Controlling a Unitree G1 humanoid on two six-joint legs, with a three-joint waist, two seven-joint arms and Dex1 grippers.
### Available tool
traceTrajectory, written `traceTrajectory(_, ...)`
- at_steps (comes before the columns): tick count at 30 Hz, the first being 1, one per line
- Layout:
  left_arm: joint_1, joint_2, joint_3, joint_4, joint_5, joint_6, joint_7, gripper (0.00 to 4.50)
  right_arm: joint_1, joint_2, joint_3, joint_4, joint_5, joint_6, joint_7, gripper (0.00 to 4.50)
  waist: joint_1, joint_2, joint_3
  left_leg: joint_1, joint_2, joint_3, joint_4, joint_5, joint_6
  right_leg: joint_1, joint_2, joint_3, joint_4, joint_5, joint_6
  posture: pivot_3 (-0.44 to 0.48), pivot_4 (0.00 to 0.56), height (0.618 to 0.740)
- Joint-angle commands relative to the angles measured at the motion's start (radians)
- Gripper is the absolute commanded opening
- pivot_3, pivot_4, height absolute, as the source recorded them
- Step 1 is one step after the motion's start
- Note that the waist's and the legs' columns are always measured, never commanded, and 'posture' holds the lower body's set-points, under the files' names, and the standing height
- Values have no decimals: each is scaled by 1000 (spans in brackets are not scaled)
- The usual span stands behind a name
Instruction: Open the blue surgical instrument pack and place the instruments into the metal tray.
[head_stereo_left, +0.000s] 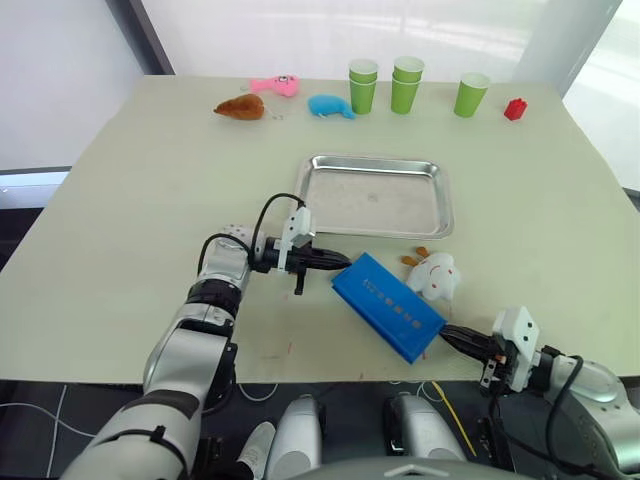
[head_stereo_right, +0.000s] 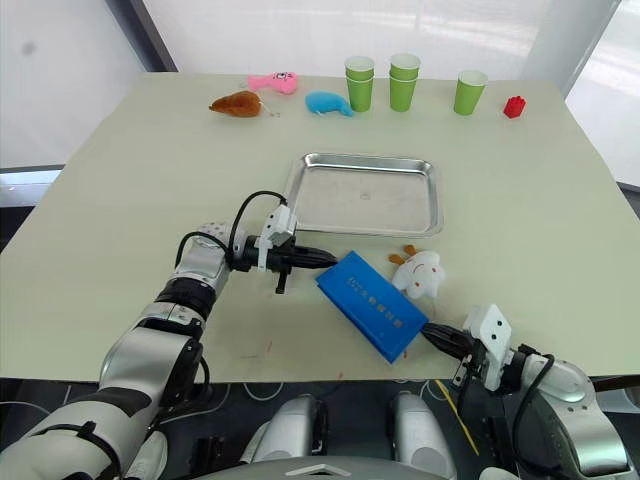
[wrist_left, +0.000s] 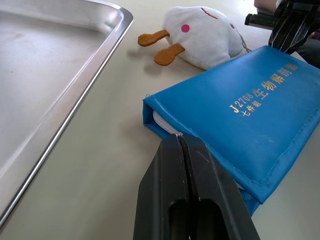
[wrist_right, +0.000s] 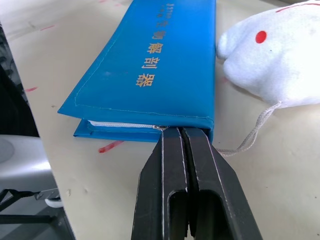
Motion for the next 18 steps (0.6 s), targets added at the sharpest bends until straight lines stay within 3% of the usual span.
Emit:
traceTrajectory(1, 41, 5, 4, -51, -17, 1, -53, 41, -41, 25, 24, -13, 15, -5, -10, 0, -4, 0, 0, 0, 0, 0, 0, 0, 0, 0, 0, 0, 0, 0, 0, 0, 150, 740)
traceTrajectory(18, 270, 95, 30, -421, -114, 202, -41, 41, -214, 79, 53, 126, -26, -13, -37, 0, -1, 1, 0, 1, 0, -1, 0, 0, 0, 0, 0, 0, 2, 0, 0, 0, 150, 740)
